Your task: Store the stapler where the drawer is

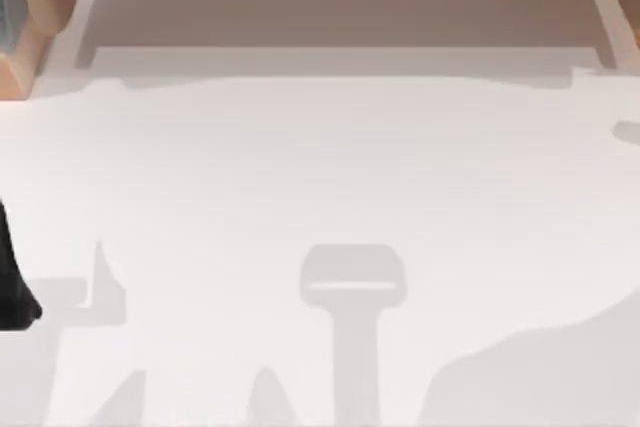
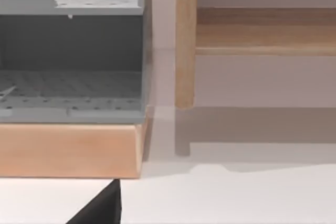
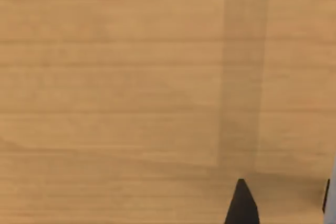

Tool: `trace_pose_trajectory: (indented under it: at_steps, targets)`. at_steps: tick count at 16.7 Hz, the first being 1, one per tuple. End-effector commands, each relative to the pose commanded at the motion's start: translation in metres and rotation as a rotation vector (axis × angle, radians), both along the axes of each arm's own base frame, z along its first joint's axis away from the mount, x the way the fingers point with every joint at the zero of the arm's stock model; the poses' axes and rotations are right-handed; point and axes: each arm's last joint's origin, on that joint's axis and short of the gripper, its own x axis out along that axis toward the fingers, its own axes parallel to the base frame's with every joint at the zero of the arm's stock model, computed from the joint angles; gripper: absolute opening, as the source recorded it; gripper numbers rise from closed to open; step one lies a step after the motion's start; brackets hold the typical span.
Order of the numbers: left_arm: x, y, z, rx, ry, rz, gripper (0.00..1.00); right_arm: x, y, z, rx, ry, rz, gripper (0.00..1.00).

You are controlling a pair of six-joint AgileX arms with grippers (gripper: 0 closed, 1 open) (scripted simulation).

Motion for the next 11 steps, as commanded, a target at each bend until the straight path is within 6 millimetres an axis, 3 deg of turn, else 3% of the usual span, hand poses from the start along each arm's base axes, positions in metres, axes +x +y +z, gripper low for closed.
trace_pose_trajectory:
  at_steps: [5, 11]
  targets:
    - [0.0, 0.0, 0.0, 0.0, 0.0, 0.0, 1.0, 0.0, 0.0, 0.0, 0.0, 0.0, 0.0, 0.98]
    - [0.0, 0.0, 0.0, 0.0, 0.0, 0.0, 1.0, 0.0, 0.0, 0.0, 0.0, 0.0, 0.0, 1.0]
